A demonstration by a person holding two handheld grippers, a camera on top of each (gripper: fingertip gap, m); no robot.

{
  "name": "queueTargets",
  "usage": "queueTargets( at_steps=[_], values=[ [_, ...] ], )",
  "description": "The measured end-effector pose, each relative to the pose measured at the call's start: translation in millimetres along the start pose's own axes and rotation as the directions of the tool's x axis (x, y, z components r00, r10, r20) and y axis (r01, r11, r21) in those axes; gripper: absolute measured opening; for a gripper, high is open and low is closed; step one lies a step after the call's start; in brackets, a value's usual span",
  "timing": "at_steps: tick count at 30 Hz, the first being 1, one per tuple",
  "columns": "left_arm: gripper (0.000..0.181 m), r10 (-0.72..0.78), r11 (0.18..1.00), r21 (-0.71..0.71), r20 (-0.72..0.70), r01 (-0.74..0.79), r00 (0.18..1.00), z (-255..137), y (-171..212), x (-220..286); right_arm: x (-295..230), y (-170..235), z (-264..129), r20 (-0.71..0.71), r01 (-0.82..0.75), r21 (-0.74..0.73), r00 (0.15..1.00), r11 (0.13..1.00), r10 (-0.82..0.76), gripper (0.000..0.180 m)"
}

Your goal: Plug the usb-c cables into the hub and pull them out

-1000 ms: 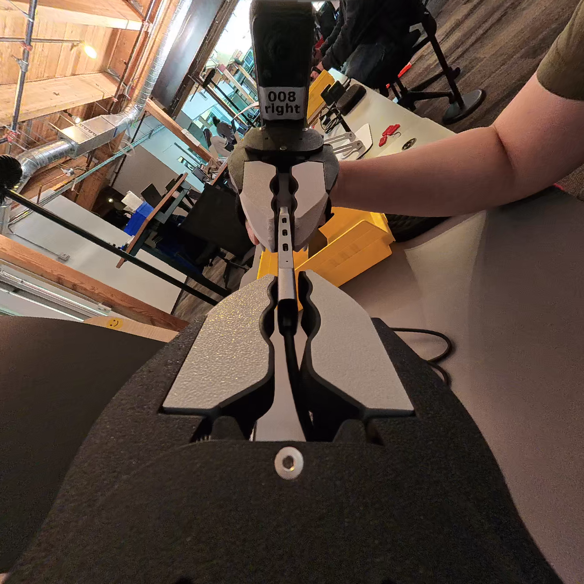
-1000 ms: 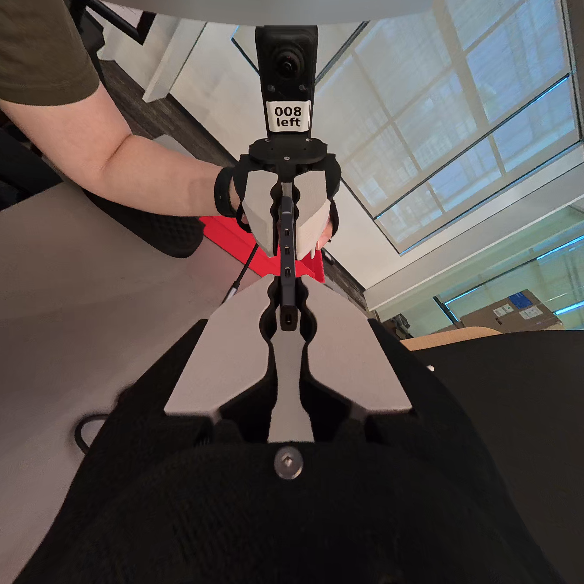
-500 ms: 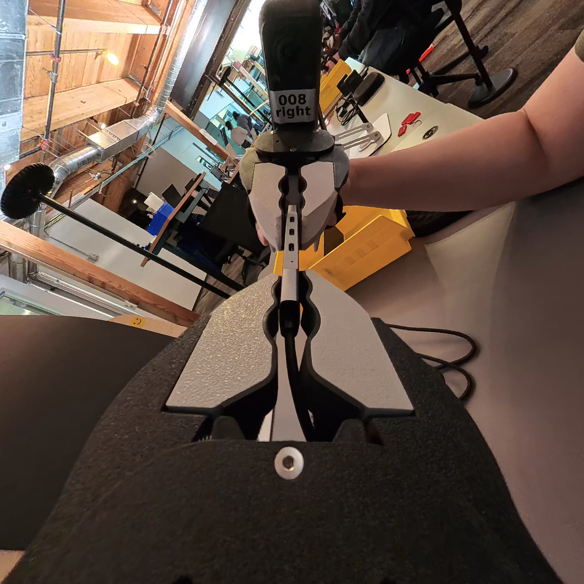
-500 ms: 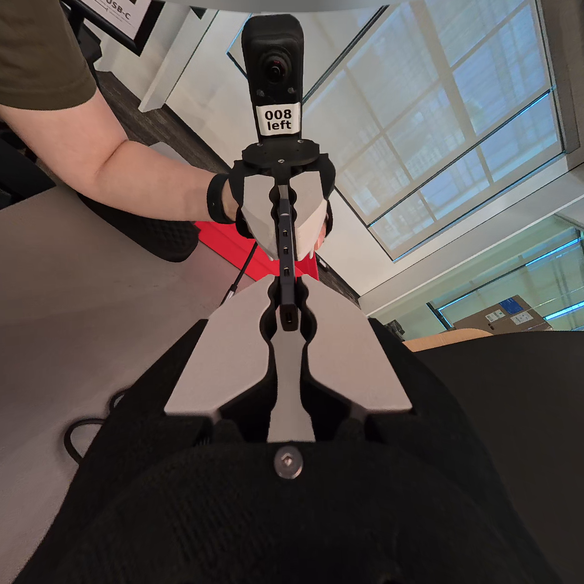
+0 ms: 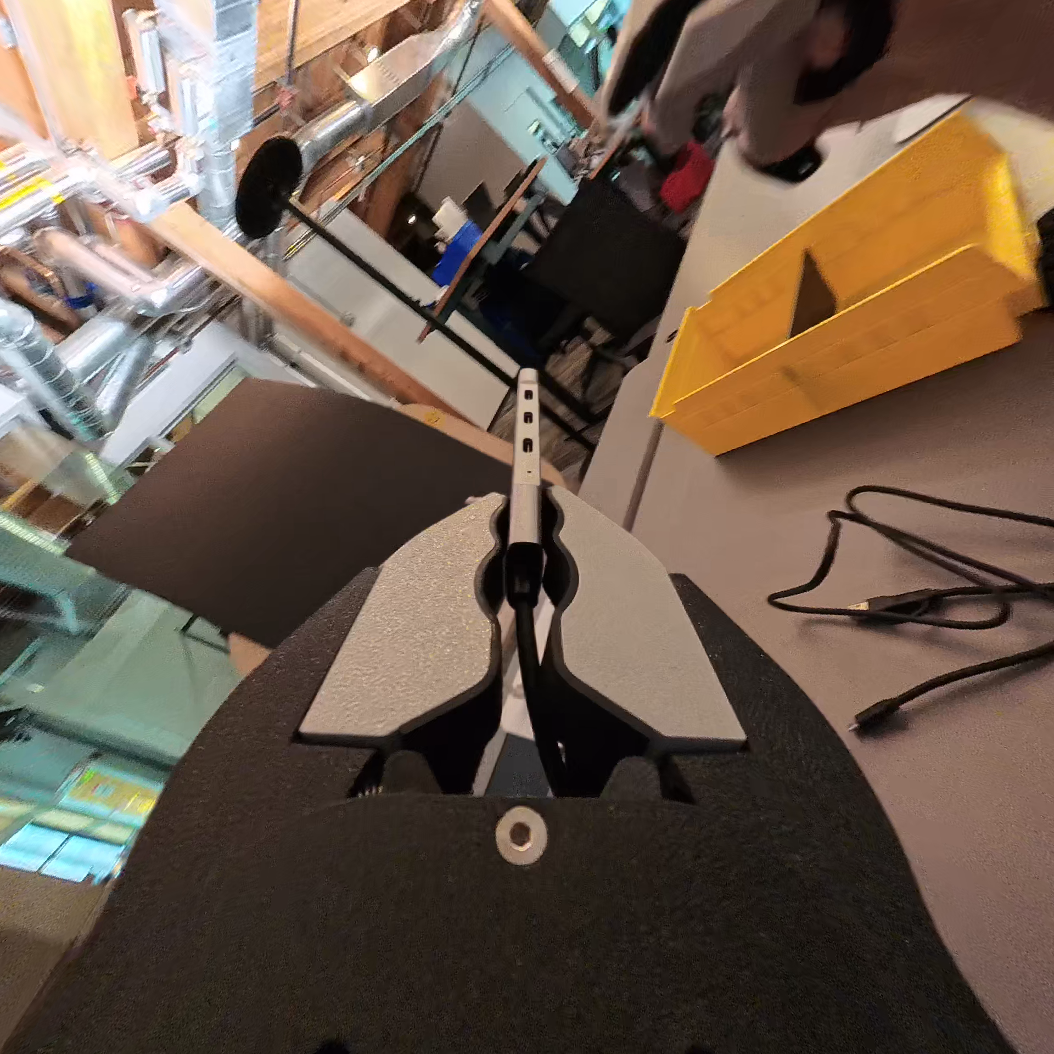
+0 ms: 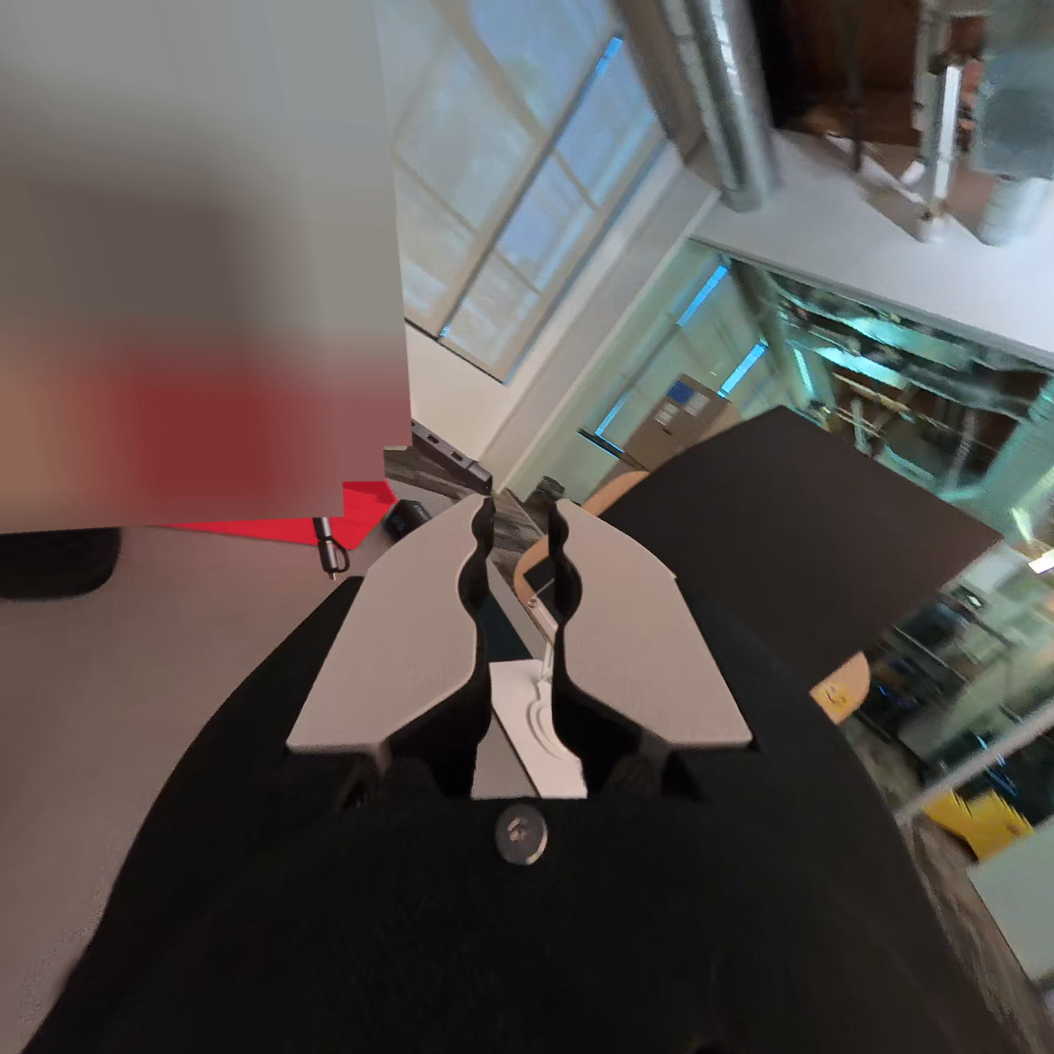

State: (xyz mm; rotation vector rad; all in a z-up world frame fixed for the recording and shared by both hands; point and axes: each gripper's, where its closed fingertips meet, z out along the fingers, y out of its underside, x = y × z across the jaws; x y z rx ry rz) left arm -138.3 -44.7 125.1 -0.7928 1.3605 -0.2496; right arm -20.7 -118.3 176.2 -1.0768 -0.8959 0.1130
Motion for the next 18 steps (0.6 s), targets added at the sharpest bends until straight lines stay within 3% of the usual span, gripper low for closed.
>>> queueTargets(
  at_steps=[2,5,9,13,18],
  values=[
    [0.009,0.006,1.0,-0.027,0.045,-0.005,0.999,-4,4,-9,-2,-3,1,-0.067,-0.046,-0.04,0.997,0.998,0.044,0.018],
    [0.009,0.006,0.998,-0.062,0.076,-0.001,0.997,-6,10,-16,-42,11,11,0.0,-0.102,-0.122,0.995,0.987,0.102,0.018],
    [0.009,-0.015,0.996,-0.082,0.108,0.024,0.994,-11,15,-25,-121,81,24,0.027,-0.189,-0.282,0.978,0.941,0.205,0.018],
    [0.009,-0.018,0.996,-0.084,0.129,0.029,0.991,-15,15,-30,-181,165,40,-0.075,-0.262,-0.473,0.963,0.841,0.258,0.019],
    [0.009,-0.03,0.997,-0.07,0.128,0.039,0.991,-18,10,-31,-199,224,56,-0.177,-0.429,-0.636,0.89,0.641,0.419,0.02]
  ],
)
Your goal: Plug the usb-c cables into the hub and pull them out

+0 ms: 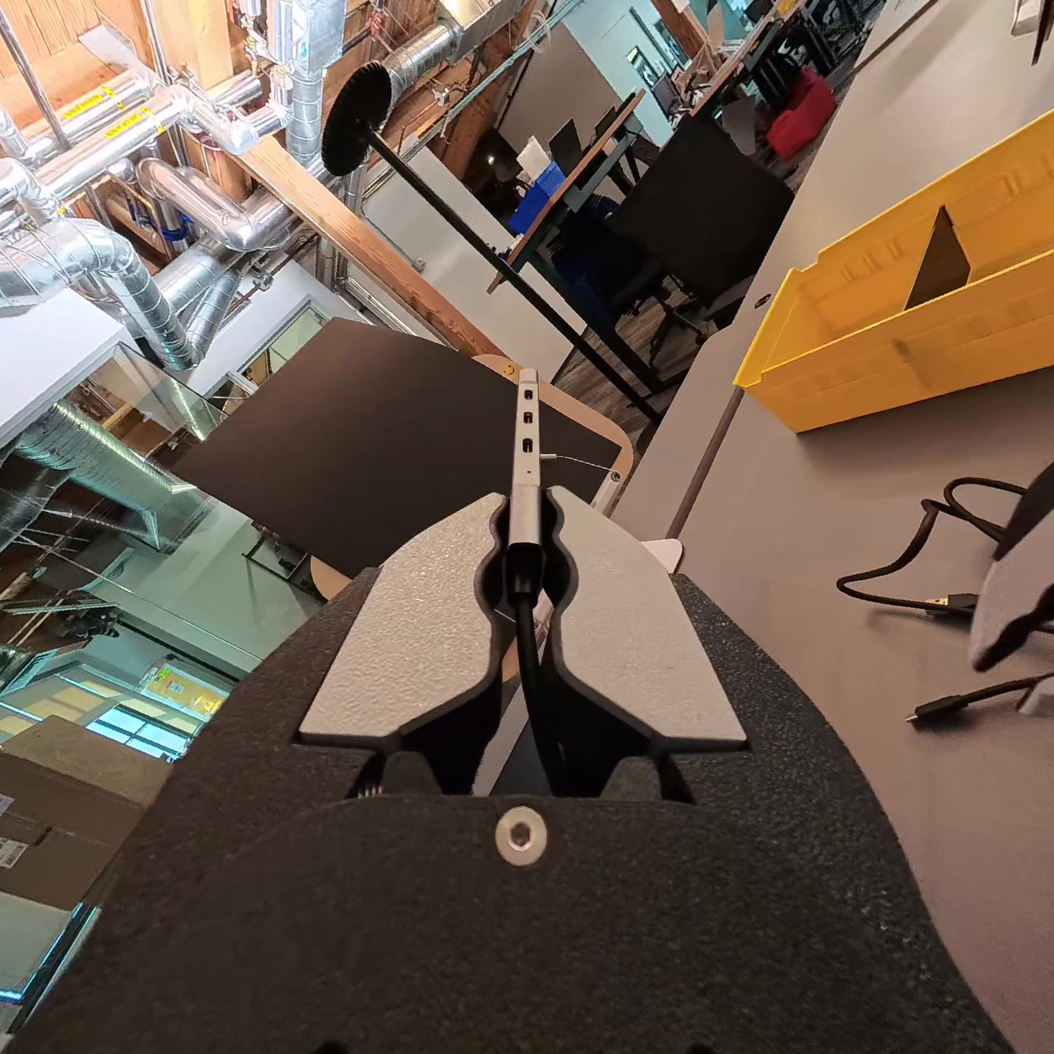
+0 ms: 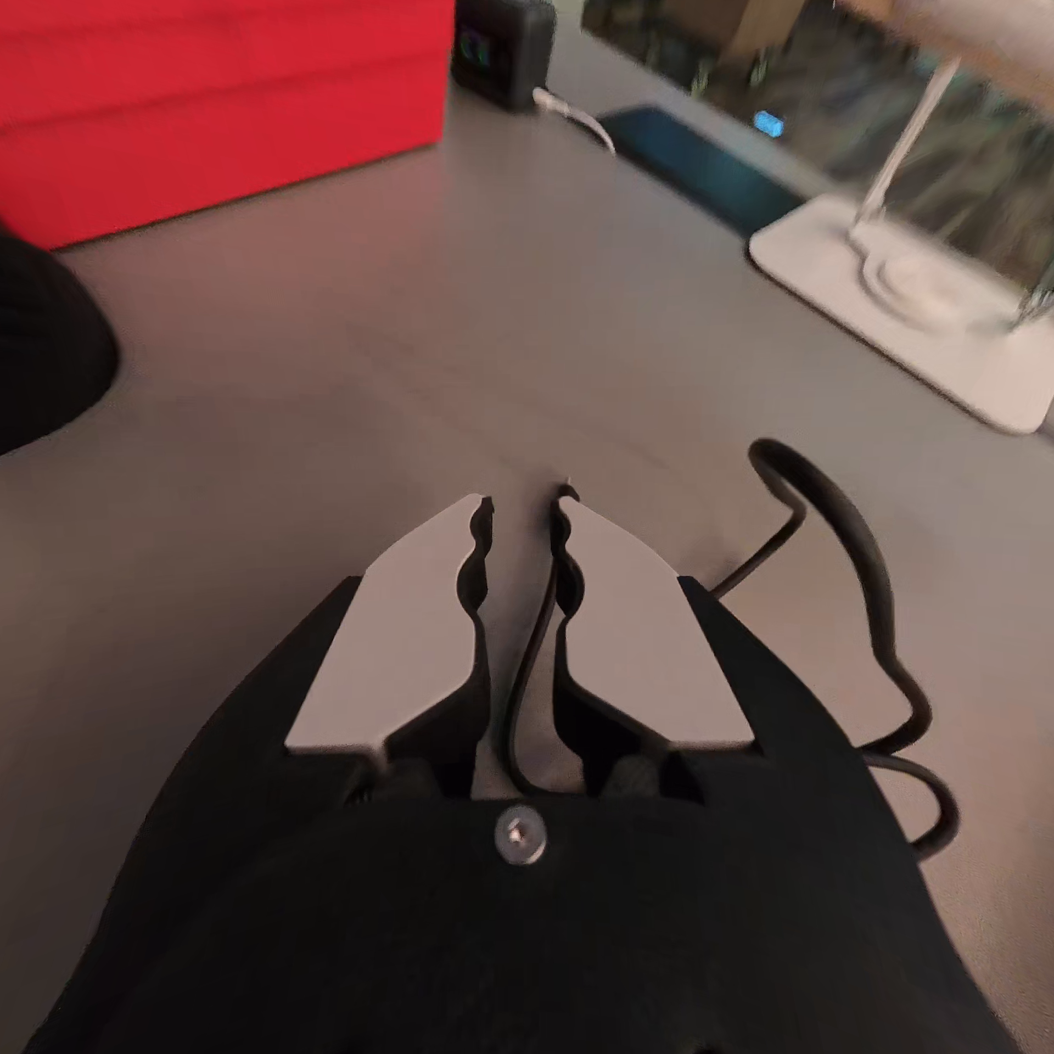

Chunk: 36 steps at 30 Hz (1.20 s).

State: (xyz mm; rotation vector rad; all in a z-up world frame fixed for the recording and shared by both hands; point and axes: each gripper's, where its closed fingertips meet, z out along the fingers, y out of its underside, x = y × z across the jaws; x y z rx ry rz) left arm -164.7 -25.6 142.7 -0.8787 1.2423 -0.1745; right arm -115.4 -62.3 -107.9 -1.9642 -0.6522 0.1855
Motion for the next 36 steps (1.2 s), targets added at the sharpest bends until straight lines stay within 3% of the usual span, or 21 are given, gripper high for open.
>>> queueTargets(
  at_steps=[4,10,15,36],
  values=[
    [0.009,-0.016,1.0,0.014,-0.007,0.016,1.0,-1,-3,0,16,19,10,-0.046,-0.123,-0.115,0.992,0.986,0.118,0.025],
    [0.009,-0.032,0.999,0.042,-0.03,0.034,0.999,0,-7,3,25,31,20,-0.092,-0.18,-0.207,0.982,0.962,0.164,0.027],
    [0.009,-0.037,0.998,0.043,-0.05,0.039,0.998,2,-8,7,22,38,28,-0.047,-0.302,-0.252,0.953,0.919,0.3,0.03],
    [0.009,-0.023,0.999,0.036,-0.068,0.026,0.997,9,-4,14,27,40,32,0.01,-0.319,-0.286,0.942,0.904,0.336,0.006]
  ],
)
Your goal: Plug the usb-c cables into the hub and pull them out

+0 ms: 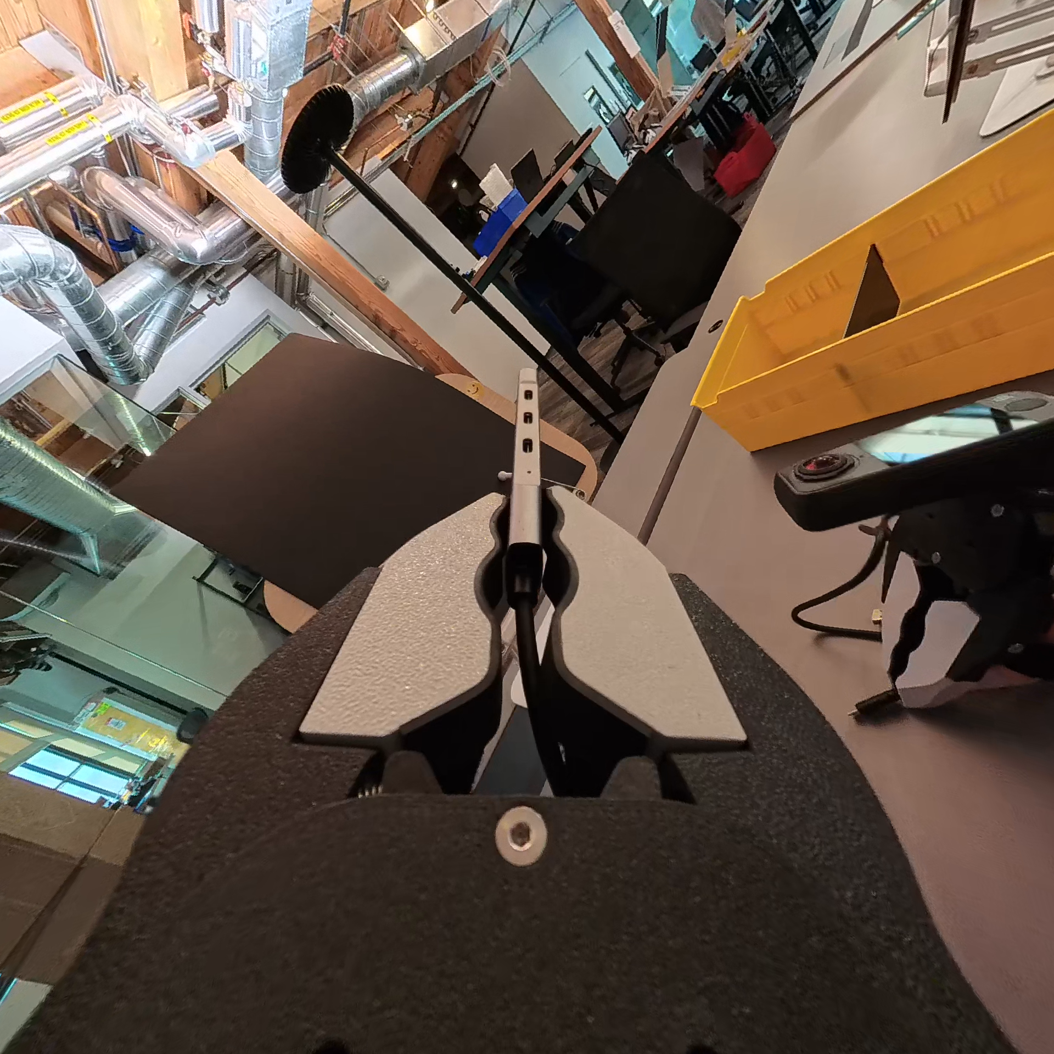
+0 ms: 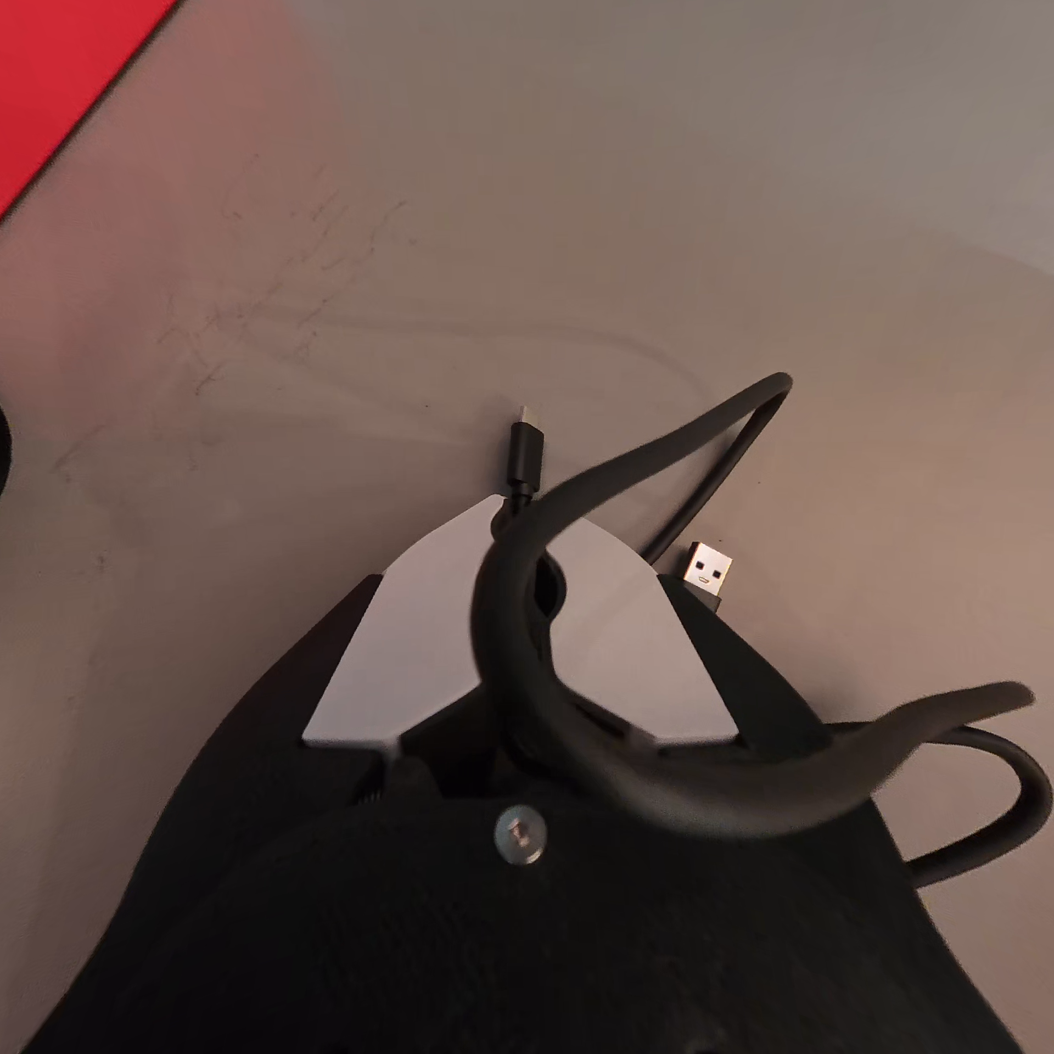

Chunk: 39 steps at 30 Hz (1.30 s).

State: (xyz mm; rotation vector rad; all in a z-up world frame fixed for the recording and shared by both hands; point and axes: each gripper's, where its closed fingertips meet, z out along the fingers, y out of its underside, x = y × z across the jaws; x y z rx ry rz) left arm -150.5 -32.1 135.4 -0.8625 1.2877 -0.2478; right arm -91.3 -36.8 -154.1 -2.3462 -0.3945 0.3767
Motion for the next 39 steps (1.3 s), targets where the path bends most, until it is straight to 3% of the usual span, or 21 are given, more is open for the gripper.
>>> queueTargets(
  at_steps=[5,7,10,14,17,20,31,39],
  values=[
    [0.009,0.021,1.0,-0.018,0.002,-0.021,1.0,3,6,2,-6,-1,-3,0.038,0.045,0.04,0.998,0.998,-0.046,0.006],
    [0.009,0.044,0.998,-0.054,0.014,-0.044,0.999,5,14,1,-19,-16,-20,0.105,0.064,0.141,0.991,0.988,-0.08,0.006],
    [0.009,0.067,0.993,-0.096,0.028,-0.064,0.997,8,24,-1,-25,-65,-79,0.076,0.149,0.367,0.979,0.918,-0.189,0.005],
    [0.009,0.14,0.976,-0.175,0.054,-0.128,0.989,14,37,-2,-18,-136,-179,-0.083,0.29,0.569,0.951,0.769,-0.297,0.005],
    [0.009,0.207,0.952,-0.24,0.047,-0.19,0.977,21,45,2,-11,-169,-235,-0.212,0.411,0.593,0.909,0.693,-0.358,0.005],
    [0.009,0.239,0.938,-0.267,0.033,-0.222,0.97,27,49,8,-6,-180,-258,-0.292,0.498,0.561,0.867,0.661,-0.405,0.005],
    [0.009,0.384,0.842,-0.406,-0.013,-0.355,0.923,40,73,17,25,-156,-172,-0.3,0.691,0.245,0.721,0.68,-0.624,0.005],
    [0.009,0.415,0.807,-0.434,-0.067,-0.401,0.907,51,82,31,24,-149,-154,-0.274,0.747,0.202,0.664,0.633,-0.696,0.005]
  ],
)
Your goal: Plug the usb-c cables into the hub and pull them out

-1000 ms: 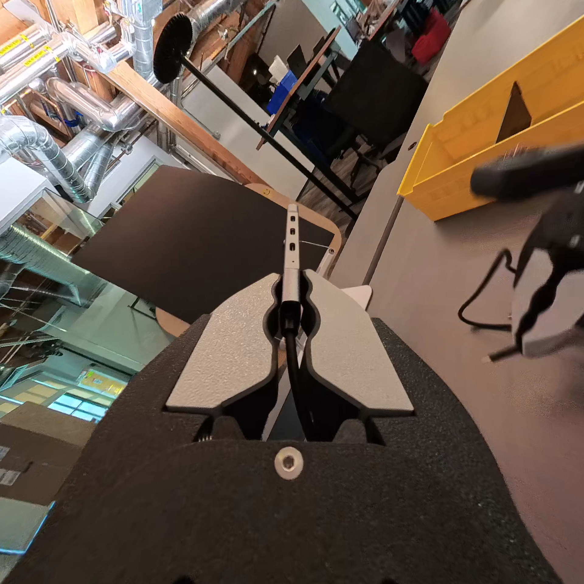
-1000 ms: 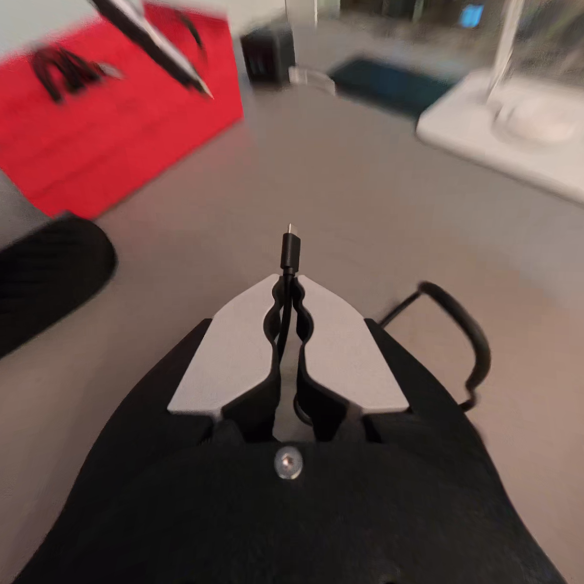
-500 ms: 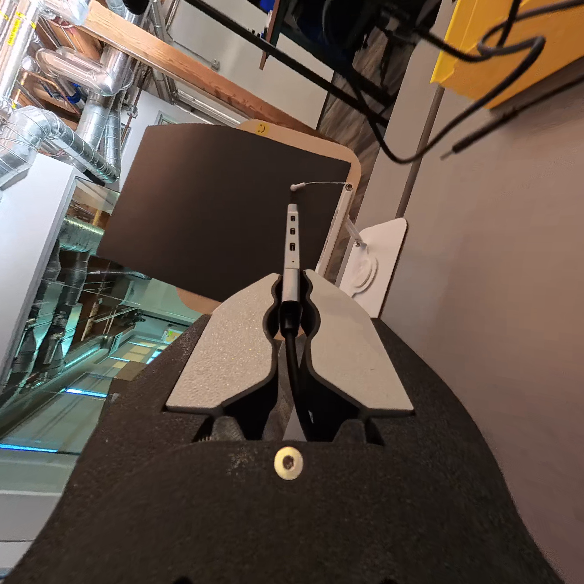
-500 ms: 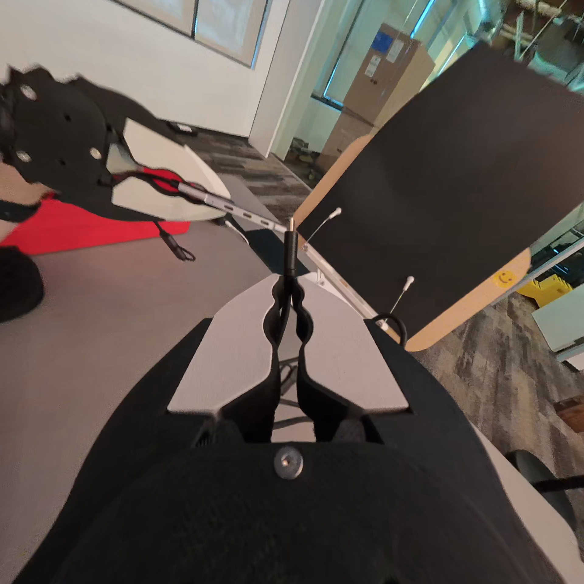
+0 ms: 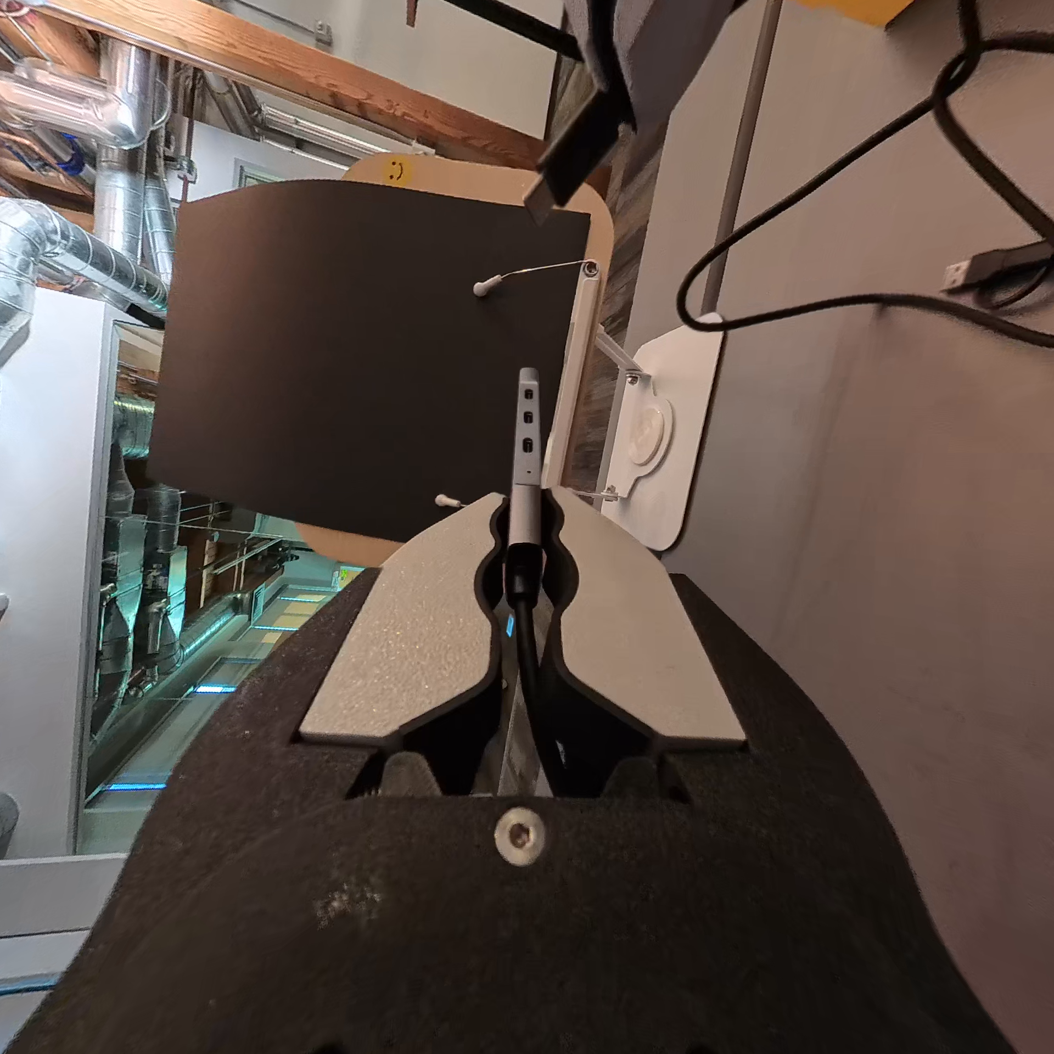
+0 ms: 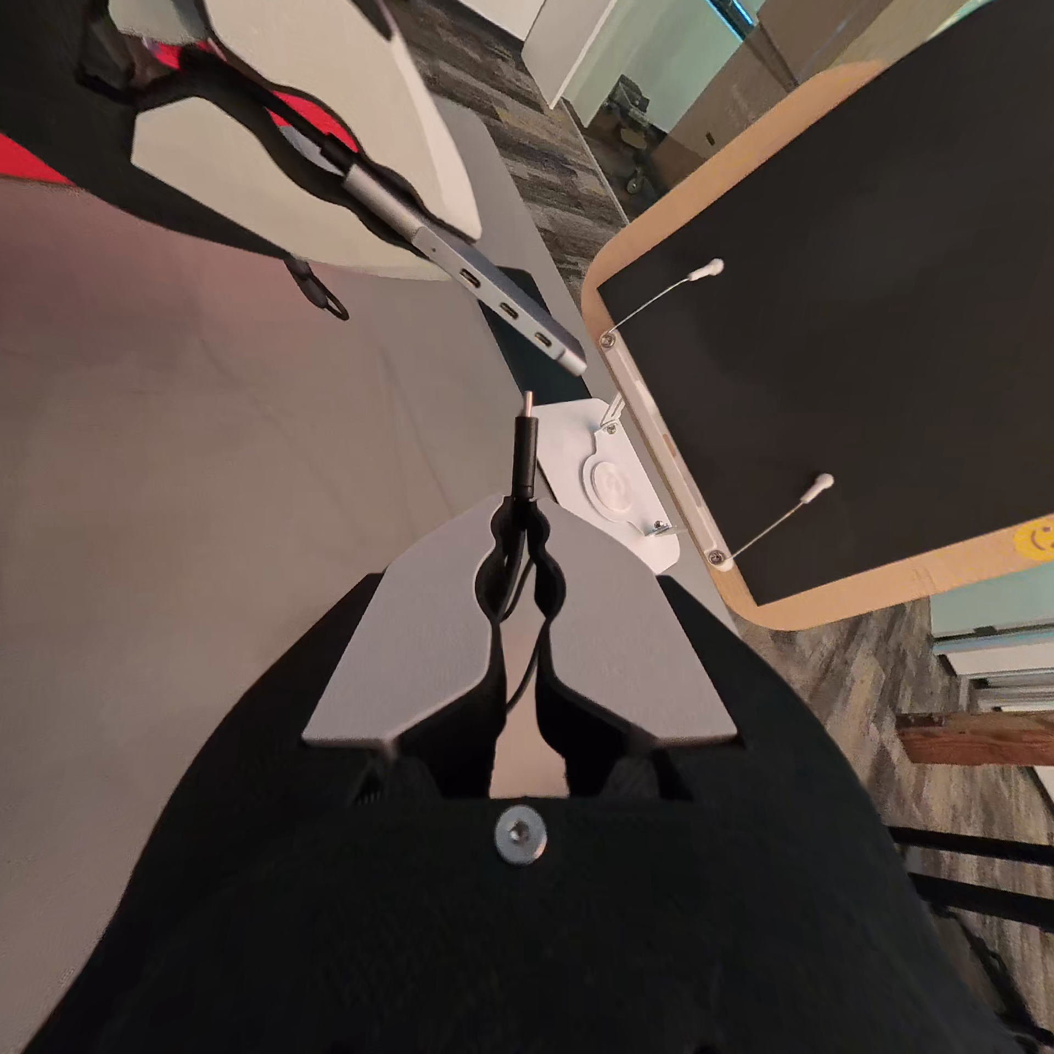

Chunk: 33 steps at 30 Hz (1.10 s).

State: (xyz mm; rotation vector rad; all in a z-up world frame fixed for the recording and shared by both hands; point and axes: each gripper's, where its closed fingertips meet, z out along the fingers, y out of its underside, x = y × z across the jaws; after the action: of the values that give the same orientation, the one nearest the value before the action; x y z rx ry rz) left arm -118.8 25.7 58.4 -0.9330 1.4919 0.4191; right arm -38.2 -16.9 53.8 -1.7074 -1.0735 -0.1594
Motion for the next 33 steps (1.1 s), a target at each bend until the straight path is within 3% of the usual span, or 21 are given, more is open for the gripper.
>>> queueTargets(
  at_steps=[6,9,16,20,28,33],
  values=[
    [0.009,0.012,1.0,-0.028,-0.035,-0.013,0.999,3,3,7,-1,6,10,-0.047,0.116,-0.045,0.992,0.992,-0.118,0.005],
    [0.009,-0.004,1.0,-0.03,-0.031,0.003,0.999,1,6,4,-9,9,15,0.0,0.114,-0.049,0.993,0.992,-0.114,0.005],
    [0.009,-0.066,0.994,-0.089,0.018,0.067,0.998,-14,31,-19,-84,38,61,0.247,0.131,-0.051,0.962,0.99,-0.115,0.005],
    [0.009,-0.093,0.991,-0.097,0.042,0.097,0.995,-21,38,-29,-138,77,76,0.273,0.217,-0.119,0.945,0.969,-0.178,0.005],
    [0.009,-0.092,0.993,-0.075,0.025,0.094,0.995,-19,31,-25,-165,90,81,0.345,0.027,-0.132,0.938,0.991,0.02,0.005],
    [0.009,-0.109,0.992,-0.069,0.005,0.109,0.994,-16,32,-22,-170,96,85,0.379,0.012,-0.129,0.925,0.992,0.038,0.006]
  ],
)
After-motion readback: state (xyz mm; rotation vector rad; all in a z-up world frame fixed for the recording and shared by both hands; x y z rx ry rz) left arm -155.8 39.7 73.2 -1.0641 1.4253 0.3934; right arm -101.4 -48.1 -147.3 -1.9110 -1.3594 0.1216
